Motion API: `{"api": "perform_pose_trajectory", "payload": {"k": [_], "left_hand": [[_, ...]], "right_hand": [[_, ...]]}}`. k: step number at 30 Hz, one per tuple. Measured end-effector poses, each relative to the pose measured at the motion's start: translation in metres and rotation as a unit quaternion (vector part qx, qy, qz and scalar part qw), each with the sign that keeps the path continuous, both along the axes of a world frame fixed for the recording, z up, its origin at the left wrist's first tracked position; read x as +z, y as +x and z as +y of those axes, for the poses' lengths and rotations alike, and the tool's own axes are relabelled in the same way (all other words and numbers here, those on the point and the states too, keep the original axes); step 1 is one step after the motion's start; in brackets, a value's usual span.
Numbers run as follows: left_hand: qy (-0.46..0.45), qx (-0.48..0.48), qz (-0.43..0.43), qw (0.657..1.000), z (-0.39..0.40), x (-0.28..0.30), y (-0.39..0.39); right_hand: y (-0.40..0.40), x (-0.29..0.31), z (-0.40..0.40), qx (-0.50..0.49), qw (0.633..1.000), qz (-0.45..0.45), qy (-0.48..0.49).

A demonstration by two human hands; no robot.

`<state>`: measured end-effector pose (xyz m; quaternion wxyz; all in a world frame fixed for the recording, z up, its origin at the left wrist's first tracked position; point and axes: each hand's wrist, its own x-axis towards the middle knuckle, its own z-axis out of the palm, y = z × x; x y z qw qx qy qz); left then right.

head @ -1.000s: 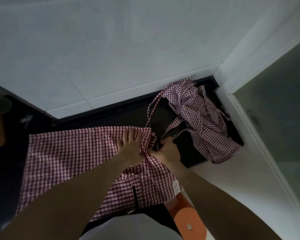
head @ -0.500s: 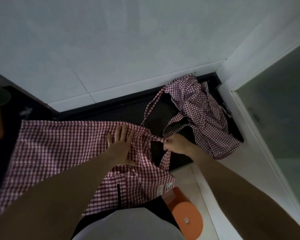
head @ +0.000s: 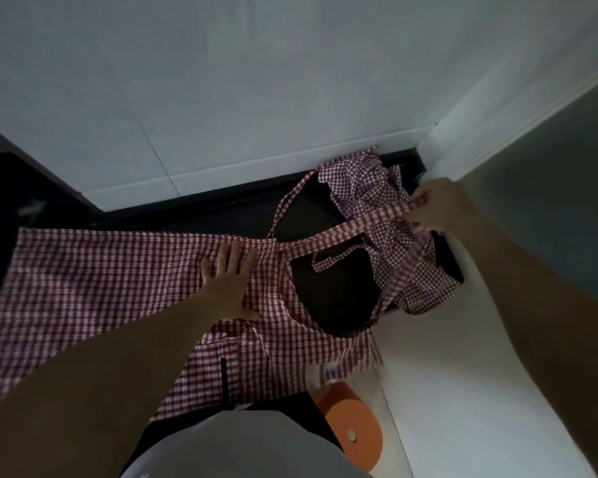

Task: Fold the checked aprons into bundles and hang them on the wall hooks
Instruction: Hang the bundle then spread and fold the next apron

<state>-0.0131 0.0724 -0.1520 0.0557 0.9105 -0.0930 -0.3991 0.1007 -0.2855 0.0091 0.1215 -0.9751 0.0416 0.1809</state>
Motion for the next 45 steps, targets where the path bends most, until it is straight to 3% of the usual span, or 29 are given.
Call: {"api": "perform_pose_trajectory", "payload": {"k": [2,3,4,6,8,10,12,14,16,18,19,21,23,26,28,30,32,34,37,38,41,45], "left_hand": [[-0.003,0.010,-0.008,1.000,0.002,-0.001,0.000],[-0.004,0.019,-0.011,1.000,0.003,-0.003,-0.001],[-0.003,0.029,-0.014,0.999,0.004,-0.004,-0.003],[-0.003,0.047,-0.014,0.999,0.007,-0.006,-0.003],[-0.005,0.062,-0.014,0.998,0.008,-0.007,-0.003],[-0.004,0.074,-0.016,0.997,0.009,-0.006,-0.002],[-0.003,0.090,-0.020,0.996,0.010,-0.006,-0.001],[-0.006,0.106,-0.028,0.994,0.009,-0.008,-0.001],[-0.004,0.113,-0.026,0.993,0.007,-0.009,0.000],[0.007,0.120,-0.025,0.992,0.007,-0.011,0.000],[0.012,0.124,-0.021,0.992,0.006,-0.010,0.000],[0.017,0.131,-0.013,0.991,0.003,-0.008,0.003],[0.024,0.141,-0.007,0.990,0.000,-0.005,0.007],[0.041,0.159,-0.034,0.986,-0.007,0.001,0.011],[0.060,0.156,-0.086,0.982,-0.015,0.006,0.005],[0.061,0.138,-0.145,0.978,-0.027,0.010,-0.005],[0.027,0.130,-0.173,0.976,-0.040,0.010,-0.016],[-0.017,0.167,-0.153,0.974,-0.047,0.005,-0.025],[-0.016,0.178,-0.075,0.981,-0.053,-0.006,-0.033],[-0.007,0.165,-0.061,0.984,-0.055,-0.008,-0.035],[0.009,0.150,-0.041,0.988,-0.059,-0.010,-0.034],[0.024,0.154,-0.036,0.987,-0.061,-0.011,-0.029]], "right_hand": [[0.002,0.000,-0.004,-0.036,0.996,-0.079,0.019],[0.006,-0.001,-0.008,-0.083,0.993,-0.071,0.041],[0.008,-0.003,-0.012,-0.158,0.983,-0.024,0.095],[0.010,-0.006,-0.024,-0.279,0.925,0.100,0.237],[0.008,-0.002,-0.031,-0.294,0.887,0.181,0.306],[0.008,0.006,-0.038,-0.269,0.876,0.206,0.343],[0.014,0.010,-0.048,-0.249,0.880,0.162,0.370],[0.022,0.009,-0.058,-0.231,0.903,0.042,0.360],[0.030,-0.001,-0.063,-0.241,0.888,-0.042,0.390],[0.028,-0.010,-0.053,-0.274,0.849,-0.043,0.449],[0.023,-0.016,-0.046,-0.287,0.838,0.005,0.464],[0.011,-0.029,-0.034,-0.270,0.851,0.119,0.434],[-0.006,-0.048,-0.028,-0.274,0.869,0.154,0.382],[-0.032,-0.078,-0.020,-0.313,0.867,0.157,0.354],[-0.054,-0.097,-0.012,-0.298,0.907,0.133,0.267],[-0.072,-0.115,-0.002,-0.235,0.949,0.008,0.208],[-0.090,-0.126,0.011,-0.194,0.955,-0.082,0.208],[-0.099,-0.128,0.020,-0.141,0.970,-0.054,0.193],[-0.106,-0.132,0.022,-0.106,0.991,0.058,0.060],[-0.106,-0.135,0.020,-0.090,0.994,0.059,0.036],[-0.106,-0.141,0.013,-0.050,0.992,-0.012,0.112],[-0.107,-0.135,0.006,-0.090,0.973,0.057,0.202]]}}
